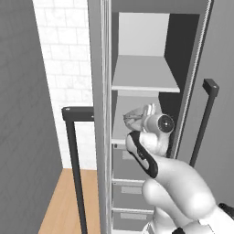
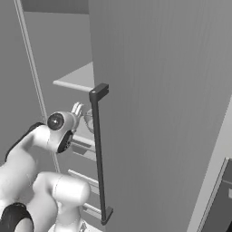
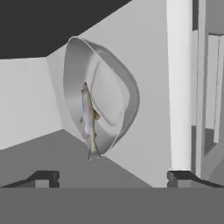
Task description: Take the meat container that has the fish and place it on the second highest rack of the freezer. Then take the vegetable container that has the potato and onion and place it on the highest rack of the freezer.
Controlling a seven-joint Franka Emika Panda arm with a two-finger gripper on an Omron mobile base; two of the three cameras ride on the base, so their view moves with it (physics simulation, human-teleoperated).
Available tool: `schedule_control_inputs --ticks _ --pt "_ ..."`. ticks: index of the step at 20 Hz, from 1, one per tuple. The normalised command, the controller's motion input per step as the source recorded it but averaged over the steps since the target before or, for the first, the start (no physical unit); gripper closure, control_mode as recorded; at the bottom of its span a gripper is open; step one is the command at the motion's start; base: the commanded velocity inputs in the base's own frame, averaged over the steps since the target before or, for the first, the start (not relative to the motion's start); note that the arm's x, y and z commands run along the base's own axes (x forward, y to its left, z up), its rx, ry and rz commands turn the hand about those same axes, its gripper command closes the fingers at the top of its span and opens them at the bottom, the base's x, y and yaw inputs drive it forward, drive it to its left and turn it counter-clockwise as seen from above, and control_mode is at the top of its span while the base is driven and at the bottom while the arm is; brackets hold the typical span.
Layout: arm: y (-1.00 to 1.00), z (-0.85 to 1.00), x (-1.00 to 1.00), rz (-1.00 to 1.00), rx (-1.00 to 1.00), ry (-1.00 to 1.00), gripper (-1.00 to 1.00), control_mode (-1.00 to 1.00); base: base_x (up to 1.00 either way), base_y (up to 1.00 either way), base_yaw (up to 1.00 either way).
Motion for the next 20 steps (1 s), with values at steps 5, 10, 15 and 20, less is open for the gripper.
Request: schedule_control_inputs --ticks 5,10,15,20 --pt "0.09 1.00 -0.92 0.11 0.02 0.02 -1.00 -1.00 0.00 0.00 0.00" --pt "0.09 1.00 -0.52 0.22 -0.09 0.15 -1.00 -1.00 0.00 0.00 0.00" --pt "0.00 0.99 -0.57 0.24 -0.28 0.23 -1.00 -1.00 0.00 0.00 0.00" --pt "-0.05 0.56 -0.97 0.26 -0.27 0.24 -1.00 -1.00 0.00 0.00 0.00"
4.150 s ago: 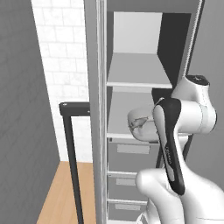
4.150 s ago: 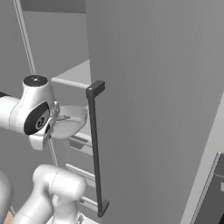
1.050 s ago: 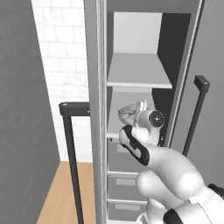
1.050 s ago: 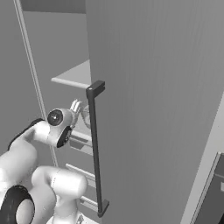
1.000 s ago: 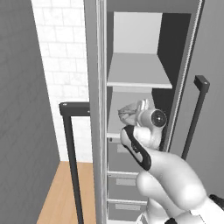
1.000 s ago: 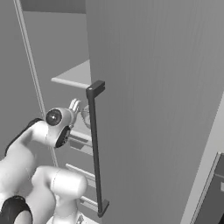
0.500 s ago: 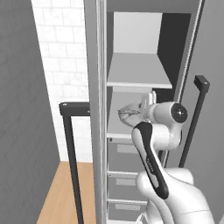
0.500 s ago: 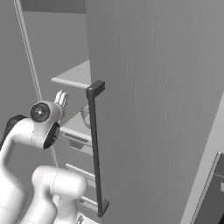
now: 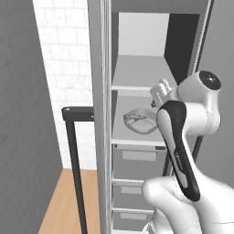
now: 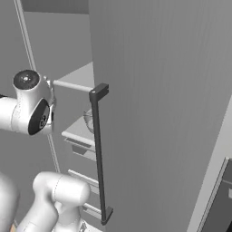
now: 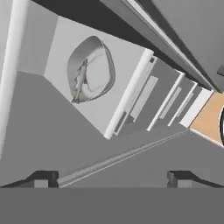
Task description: Take the meat container that has the fish and place it on the second highest rack of the freezer. Then take the vegetable container that has the potato and onion and place it on the highest rack of the freezer.
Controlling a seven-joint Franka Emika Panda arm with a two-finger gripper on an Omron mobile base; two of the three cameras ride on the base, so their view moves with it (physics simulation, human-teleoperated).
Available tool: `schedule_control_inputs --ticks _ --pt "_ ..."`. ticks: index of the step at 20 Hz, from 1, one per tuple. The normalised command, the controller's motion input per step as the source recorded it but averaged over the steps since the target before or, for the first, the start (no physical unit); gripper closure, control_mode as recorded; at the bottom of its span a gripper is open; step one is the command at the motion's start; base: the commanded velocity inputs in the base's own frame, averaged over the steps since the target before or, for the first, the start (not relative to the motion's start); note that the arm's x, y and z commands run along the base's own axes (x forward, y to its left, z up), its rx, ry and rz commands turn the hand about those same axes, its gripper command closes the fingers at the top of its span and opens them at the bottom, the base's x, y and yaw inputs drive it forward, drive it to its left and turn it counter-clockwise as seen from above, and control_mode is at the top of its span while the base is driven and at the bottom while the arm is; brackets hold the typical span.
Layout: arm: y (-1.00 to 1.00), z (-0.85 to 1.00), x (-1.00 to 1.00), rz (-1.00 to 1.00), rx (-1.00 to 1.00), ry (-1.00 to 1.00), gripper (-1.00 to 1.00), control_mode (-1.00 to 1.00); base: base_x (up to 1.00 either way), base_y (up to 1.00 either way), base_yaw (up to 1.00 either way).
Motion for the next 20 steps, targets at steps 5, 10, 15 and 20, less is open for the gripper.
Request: schedule_control_inputs --ticks 5,10,15,20 --pt "-0.12 0.06 -1.00 0.32 -0.32 0.09 -1.00 -1.00 0.00 0.00 0.00" --pt "-0.11 -0.02 -1.00 0.42 -0.26 0.00 -1.00 -1.00 0.00 0.00 0.00" --pt "-0.02 -0.06 -0.78 0.48 -0.20 0.00 -1.00 -1.00 0.00 0.00 0.00" --pt "0.00 0.00 -0.67 0.15 -0.12 -0.04 -1.00 1.00 -0.20 0.00 0.00"
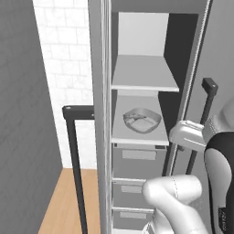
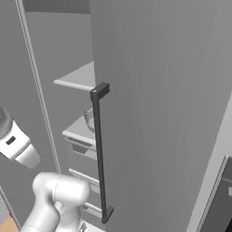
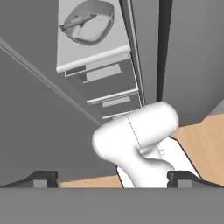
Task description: Take the meat container that has the fish and place it on the second highest rack of the freezer. Then take the vegetable container that has the potato and onion and place it on the highest rack of the freezer.
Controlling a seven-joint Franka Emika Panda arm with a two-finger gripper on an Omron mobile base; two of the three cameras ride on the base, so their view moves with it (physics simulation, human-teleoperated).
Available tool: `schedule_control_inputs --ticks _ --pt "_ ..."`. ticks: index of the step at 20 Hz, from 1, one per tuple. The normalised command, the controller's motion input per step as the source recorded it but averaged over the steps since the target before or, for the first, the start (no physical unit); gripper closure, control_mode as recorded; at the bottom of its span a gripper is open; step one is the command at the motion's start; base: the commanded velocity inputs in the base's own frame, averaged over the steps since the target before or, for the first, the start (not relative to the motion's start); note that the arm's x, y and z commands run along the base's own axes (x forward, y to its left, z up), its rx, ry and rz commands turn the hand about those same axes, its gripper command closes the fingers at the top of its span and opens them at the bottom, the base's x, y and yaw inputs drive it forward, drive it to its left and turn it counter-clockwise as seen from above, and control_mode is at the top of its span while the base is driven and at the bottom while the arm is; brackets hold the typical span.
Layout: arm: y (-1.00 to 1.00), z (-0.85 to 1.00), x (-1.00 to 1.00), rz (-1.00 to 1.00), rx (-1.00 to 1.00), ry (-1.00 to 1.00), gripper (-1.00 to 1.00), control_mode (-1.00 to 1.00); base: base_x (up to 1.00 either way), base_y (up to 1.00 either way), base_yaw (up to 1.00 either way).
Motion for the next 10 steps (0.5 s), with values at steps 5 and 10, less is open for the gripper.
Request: schedule_control_inputs --ticks 5,10 --pt "0.00 0.00 0.00 0.00 0.00 0.00 -1.00 1.00 -0.92 -0.21 -0.06" --pt "0.00 0.00 0.00 0.00 0.00 0.00 -1.00 1.00 -0.10 -0.85 -0.08"
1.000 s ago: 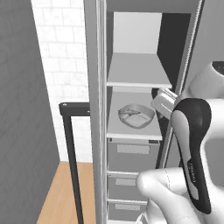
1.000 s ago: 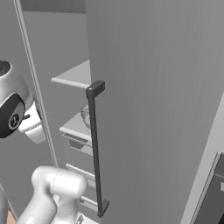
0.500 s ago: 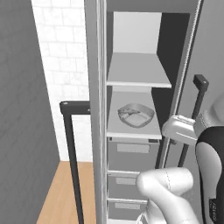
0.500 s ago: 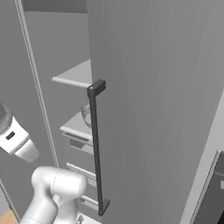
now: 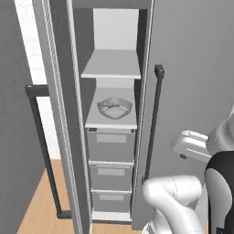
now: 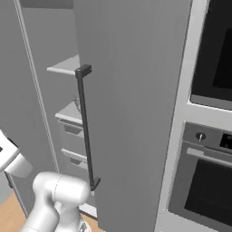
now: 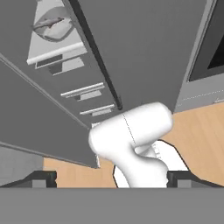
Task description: Take the meat container that has the fish and place it on the second highest rack of the freezer. Then take the vegetable container that has the potato and onion and place it on the highest rack of the freezer.
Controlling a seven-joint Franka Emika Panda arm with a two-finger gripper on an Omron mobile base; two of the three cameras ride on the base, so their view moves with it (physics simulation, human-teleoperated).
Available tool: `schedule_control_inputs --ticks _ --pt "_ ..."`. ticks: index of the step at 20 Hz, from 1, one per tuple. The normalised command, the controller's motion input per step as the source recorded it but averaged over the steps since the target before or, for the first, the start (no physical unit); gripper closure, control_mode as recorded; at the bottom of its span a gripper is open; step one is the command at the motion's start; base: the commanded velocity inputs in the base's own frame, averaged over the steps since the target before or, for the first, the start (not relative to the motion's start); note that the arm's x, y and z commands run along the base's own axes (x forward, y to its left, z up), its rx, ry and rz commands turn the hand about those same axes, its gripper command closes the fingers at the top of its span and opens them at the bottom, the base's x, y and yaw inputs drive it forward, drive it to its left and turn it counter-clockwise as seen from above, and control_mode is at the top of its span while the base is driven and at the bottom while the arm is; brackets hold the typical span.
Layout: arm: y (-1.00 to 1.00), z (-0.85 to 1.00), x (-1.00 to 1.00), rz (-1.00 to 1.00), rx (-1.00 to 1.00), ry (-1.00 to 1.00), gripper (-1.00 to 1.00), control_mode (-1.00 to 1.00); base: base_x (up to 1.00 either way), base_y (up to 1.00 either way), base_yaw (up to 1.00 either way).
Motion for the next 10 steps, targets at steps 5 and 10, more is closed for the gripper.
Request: schedule_control_inputs --ticks 5,10 --pt "0.00 0.00 0.00 0.00 0.00 0.00 -1.00 1.00 0.16 -1.00 0.00" --pt "0.00 0.00 0.00 0.00 0.00 0.00 -1.00 1.00 -0.07 -1.00 -0.01"
